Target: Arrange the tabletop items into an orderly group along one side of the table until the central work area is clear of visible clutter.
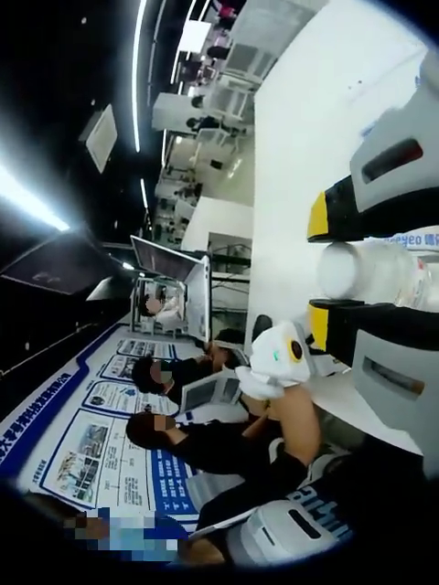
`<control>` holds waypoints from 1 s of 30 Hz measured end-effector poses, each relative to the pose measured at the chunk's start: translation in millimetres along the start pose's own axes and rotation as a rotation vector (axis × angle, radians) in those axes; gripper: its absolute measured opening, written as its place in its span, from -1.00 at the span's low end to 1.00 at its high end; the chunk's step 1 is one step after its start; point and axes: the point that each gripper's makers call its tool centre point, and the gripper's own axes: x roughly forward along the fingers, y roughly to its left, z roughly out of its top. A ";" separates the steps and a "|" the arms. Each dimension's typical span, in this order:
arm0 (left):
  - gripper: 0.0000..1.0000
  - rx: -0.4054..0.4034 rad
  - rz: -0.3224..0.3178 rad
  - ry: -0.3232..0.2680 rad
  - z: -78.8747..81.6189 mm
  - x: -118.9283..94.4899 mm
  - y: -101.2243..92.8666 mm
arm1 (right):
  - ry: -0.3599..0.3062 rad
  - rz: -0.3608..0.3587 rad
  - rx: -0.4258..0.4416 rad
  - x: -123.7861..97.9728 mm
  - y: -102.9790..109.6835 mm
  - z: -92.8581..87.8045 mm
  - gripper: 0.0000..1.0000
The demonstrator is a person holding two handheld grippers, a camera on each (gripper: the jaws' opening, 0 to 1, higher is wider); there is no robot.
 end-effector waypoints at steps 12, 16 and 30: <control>-0.35 -0.022 -0.055 -0.097 21.6 -1.2 5.6 | -0.012 -0.067 0.022 -1.6 -0.2 -0.6 -0.35; -0.34 -0.041 -0.082 -0.123 26.2 2.9 8.6 | -0.010 -0.092 0.019 -3.7 1.1 -2.3 -0.34; -0.32 -0.020 -0.156 -0.153 34.4 12.0 5.0 | -0.005 -0.124 0.027 -3.2 -1.1 -10.3 -0.35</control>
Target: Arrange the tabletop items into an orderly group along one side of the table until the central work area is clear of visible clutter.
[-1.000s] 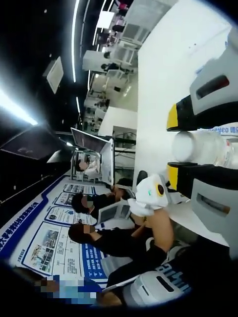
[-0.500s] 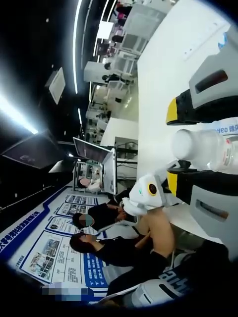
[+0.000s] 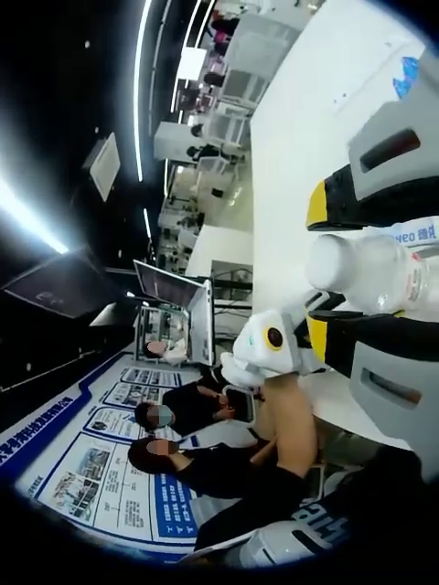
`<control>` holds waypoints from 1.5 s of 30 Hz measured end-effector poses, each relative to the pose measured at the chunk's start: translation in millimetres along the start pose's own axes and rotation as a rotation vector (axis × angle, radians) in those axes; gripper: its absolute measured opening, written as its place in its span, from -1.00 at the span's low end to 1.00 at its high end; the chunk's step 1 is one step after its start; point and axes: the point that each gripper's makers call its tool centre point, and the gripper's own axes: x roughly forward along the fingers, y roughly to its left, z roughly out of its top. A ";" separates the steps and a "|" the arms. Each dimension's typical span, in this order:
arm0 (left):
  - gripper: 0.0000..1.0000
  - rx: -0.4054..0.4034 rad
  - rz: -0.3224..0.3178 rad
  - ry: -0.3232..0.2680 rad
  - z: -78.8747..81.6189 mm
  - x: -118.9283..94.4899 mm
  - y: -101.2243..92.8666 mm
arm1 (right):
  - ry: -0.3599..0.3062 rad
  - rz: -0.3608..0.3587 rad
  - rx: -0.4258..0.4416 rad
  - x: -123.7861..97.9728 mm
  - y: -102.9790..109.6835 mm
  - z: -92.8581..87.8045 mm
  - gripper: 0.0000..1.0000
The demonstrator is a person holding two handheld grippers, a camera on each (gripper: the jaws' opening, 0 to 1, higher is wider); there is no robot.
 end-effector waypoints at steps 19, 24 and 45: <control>-0.20 0.041 -0.148 -0.049 9.5 17.7 -2.9 | -0.045 -0.019 0.056 0.6 -4.4 -4.8 -0.52; -0.19 0.062 -0.186 -0.061 10.8 20.0 -4.8 | -0.061 -0.011 0.075 0.2 -4.6 -4.9 -0.55; -0.21 0.101 -0.177 -0.083 27.4 10.2 -9.5 | -0.100 0.015 0.079 -2.6 -0.2 16.4 -0.58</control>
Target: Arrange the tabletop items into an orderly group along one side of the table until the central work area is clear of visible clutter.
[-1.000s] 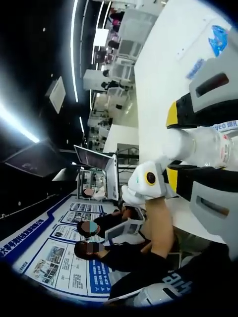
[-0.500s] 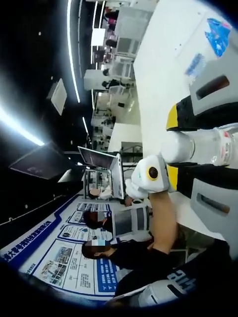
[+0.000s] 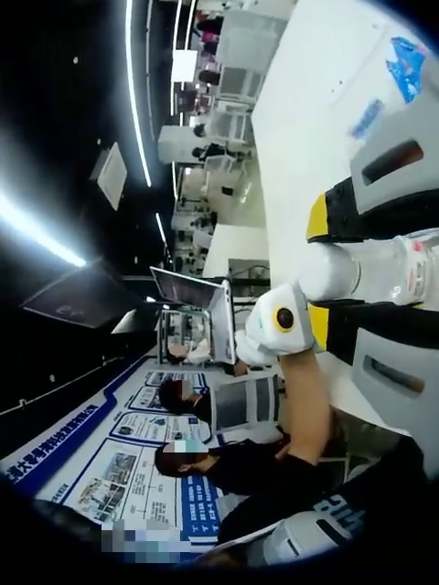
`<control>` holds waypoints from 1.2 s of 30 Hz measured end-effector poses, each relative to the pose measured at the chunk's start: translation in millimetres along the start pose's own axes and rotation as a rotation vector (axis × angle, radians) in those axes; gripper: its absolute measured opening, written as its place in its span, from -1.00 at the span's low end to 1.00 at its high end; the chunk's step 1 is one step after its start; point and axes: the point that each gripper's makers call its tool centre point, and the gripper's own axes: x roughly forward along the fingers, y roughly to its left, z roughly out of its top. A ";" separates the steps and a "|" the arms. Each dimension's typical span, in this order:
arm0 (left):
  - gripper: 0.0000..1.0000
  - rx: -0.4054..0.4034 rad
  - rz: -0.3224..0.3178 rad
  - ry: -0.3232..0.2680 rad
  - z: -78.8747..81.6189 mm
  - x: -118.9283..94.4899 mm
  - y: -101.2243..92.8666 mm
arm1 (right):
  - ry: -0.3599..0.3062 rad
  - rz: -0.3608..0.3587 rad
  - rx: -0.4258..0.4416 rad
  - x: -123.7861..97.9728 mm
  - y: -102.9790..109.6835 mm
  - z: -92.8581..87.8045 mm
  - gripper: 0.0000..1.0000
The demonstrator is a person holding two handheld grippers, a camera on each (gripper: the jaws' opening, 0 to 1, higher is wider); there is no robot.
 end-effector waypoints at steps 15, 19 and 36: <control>-0.21 0.018 0.049 -0.018 18.0 -18.1 13.4 | 0.007 0.035 -0.045 12.6 -3.9 27.4 -0.58; -0.21 0.018 0.056 -0.019 20.8 -23.8 18.1 | 0.004 0.049 -0.040 17.1 -6.8 33.0 -0.58; -0.21 0.013 0.133 -0.013 14.7 -52.2 52.0 | 0.008 0.113 -0.048 58.8 -20.8 42.5 -0.58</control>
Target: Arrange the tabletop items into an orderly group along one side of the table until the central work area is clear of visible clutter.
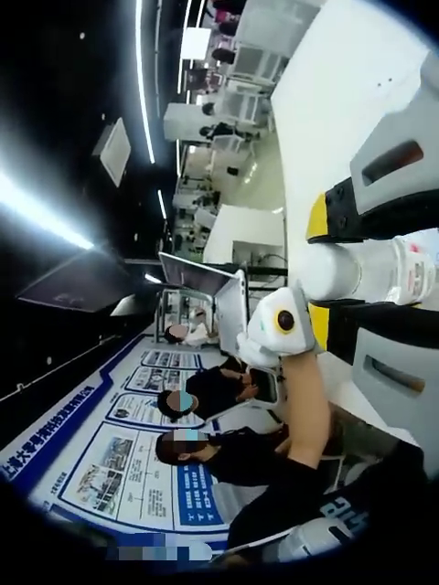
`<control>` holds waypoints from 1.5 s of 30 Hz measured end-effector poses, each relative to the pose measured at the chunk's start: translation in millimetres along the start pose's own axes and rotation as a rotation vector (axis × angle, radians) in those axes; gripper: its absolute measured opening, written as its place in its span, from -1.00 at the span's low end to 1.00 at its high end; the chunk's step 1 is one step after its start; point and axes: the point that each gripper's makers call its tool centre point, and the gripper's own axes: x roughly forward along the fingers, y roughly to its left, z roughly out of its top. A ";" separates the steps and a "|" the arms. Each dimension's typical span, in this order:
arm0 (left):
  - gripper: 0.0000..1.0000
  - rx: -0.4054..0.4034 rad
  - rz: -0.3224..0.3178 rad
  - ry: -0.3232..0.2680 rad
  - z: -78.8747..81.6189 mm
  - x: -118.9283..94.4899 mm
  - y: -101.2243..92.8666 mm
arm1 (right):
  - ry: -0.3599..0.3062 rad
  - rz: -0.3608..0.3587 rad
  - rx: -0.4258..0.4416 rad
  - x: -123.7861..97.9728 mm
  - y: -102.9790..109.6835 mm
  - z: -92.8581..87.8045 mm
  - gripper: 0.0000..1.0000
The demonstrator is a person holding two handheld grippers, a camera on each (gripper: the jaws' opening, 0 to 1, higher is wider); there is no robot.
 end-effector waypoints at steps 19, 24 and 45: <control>-0.21 -0.051 0.090 0.017 -37.1 -18.0 40.3 | -0.005 0.057 0.001 50.9 -22.8 -18.2 -0.59; -0.21 -0.049 0.101 0.030 -44.6 -20.1 48.6 | 0.005 0.051 0.005 60.1 -36.3 -18.7 -0.59; -0.21 -0.079 0.155 0.045 -70.7 -43.4 76.6 | 0.055 0.059 0.002 95.4 -41.2 -25.0 -0.59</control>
